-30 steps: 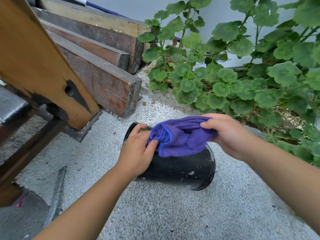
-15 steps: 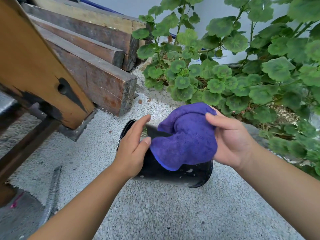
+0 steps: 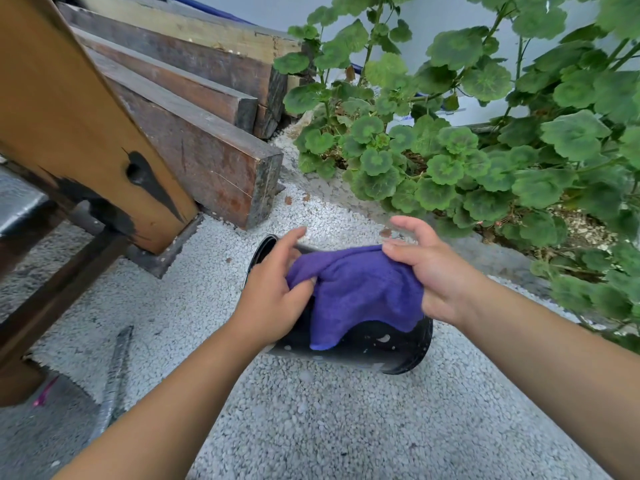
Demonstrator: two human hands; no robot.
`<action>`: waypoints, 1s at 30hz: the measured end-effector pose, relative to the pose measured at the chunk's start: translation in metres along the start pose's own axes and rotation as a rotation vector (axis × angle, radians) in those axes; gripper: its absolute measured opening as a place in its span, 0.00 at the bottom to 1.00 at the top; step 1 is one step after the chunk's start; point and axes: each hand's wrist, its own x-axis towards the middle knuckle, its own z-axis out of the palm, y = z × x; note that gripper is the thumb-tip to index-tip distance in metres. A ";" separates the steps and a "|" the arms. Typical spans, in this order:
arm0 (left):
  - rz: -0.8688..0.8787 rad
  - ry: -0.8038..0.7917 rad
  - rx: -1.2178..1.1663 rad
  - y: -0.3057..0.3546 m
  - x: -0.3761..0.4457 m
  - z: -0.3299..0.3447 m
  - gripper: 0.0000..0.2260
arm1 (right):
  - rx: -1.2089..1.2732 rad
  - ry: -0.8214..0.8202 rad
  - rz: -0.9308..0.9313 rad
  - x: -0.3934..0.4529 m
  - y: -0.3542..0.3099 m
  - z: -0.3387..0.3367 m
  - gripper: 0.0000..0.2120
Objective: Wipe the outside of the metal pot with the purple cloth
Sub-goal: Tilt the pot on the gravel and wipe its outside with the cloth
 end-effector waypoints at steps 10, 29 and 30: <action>-0.041 0.068 -0.348 -0.012 0.005 -0.002 0.22 | -1.634 -0.279 -0.546 -0.004 0.015 -0.018 0.29; 0.144 -0.167 -0.005 0.009 0.005 0.002 0.19 | -0.418 -0.512 -0.221 -0.018 -0.011 0.018 0.14; 0.090 -0.125 -0.067 0.008 0.006 0.002 0.15 | -0.235 -0.467 -0.212 -0.017 -0.005 0.020 0.17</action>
